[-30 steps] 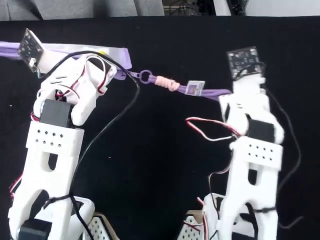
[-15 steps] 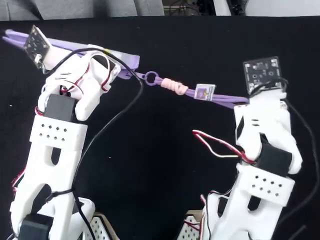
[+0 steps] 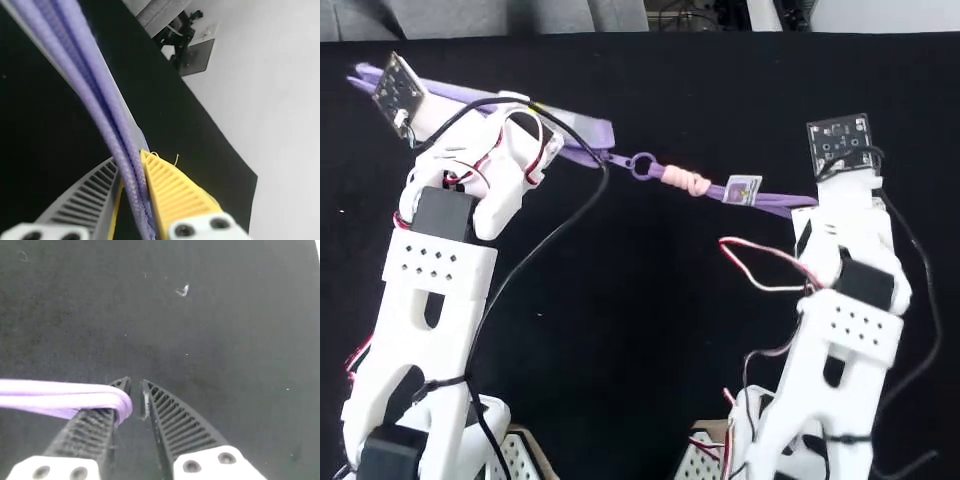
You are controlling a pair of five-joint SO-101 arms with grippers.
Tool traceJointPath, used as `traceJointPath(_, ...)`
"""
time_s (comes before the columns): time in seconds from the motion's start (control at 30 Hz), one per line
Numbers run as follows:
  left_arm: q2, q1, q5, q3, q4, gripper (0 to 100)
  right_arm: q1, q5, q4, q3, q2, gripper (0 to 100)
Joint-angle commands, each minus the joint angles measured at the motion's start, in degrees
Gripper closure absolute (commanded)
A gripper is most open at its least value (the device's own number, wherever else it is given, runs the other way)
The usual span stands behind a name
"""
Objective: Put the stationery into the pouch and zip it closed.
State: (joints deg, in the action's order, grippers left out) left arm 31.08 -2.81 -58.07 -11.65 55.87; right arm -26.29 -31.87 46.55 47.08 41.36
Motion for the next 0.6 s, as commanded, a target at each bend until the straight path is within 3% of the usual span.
traceJointPath(0.0,0.97,4.0,0.7,9.71,2.73,97,-2.2,0.26,-2.64,0.13,-5.49,98.7)
traceJointPath(0.37,0.97,1.45,1.23,9.89,2.99,97,23.12,10.11,-12.31,0.04,-11.82,98.7)
traceJointPath(0.57,0.97,1.45,1.23,9.98,3.08,97,30.07,10.9,-20.66,2.77,-16.75,98.7)
